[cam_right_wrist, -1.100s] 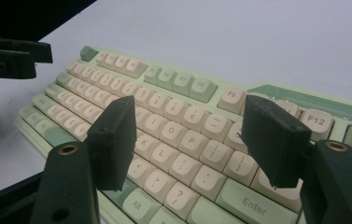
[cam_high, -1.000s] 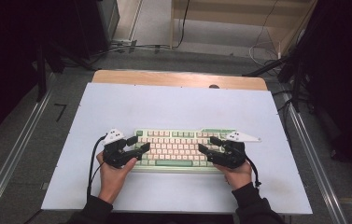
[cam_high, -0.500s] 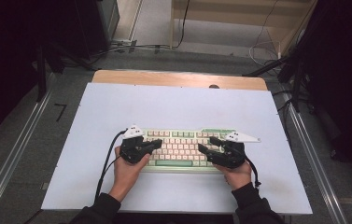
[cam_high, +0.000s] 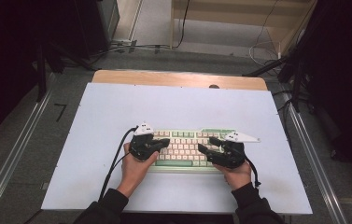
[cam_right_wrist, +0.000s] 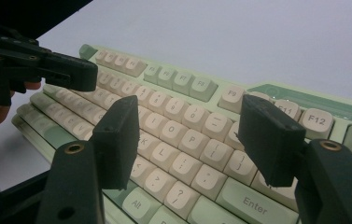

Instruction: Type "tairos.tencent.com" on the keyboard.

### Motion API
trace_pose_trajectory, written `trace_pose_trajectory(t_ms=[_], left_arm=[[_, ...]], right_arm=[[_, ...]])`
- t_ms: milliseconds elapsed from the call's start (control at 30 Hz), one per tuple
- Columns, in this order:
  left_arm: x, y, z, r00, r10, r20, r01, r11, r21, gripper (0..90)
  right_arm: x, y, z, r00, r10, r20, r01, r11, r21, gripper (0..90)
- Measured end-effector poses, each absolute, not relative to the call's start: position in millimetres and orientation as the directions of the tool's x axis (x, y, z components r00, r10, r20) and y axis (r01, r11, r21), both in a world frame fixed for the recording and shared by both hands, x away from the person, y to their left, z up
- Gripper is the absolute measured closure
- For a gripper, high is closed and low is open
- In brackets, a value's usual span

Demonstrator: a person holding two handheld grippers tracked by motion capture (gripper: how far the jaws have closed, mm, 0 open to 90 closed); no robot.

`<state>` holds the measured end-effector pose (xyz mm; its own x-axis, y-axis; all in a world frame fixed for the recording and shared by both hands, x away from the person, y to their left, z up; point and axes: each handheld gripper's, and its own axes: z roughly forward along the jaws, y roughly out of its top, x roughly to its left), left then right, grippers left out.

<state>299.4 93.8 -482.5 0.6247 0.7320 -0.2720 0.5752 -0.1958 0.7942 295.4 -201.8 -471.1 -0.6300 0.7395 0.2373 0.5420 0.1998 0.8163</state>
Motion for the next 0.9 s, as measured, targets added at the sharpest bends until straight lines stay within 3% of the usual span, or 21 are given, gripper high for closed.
trace_pose_trajectory(t_ms=[633,833,900], left_arm=[[310.0,82.7,-487.5,0.627,0.746,-0.222,0.601,-0.282,0.748,90.0],[307.7,77.4,-483.9,0.658,0.737,-0.157,0.568,-0.348,0.746,90.0],[306.0,80.8,-478.4,0.659,0.725,-0.199,0.562,-0.298,0.772,80.2]], right_arm=[[295.3,-201.8,-471.0,-0.628,0.741,0.237,0.542,0.198,0.817,37.4],[295.2,-201.4,-471.1,-0.629,0.741,0.235,0.54,0.2,0.817,37.7],[294.9,-201.8,-470.5,-0.629,0.742,0.234,0.538,0.198,0.819,37.7]])
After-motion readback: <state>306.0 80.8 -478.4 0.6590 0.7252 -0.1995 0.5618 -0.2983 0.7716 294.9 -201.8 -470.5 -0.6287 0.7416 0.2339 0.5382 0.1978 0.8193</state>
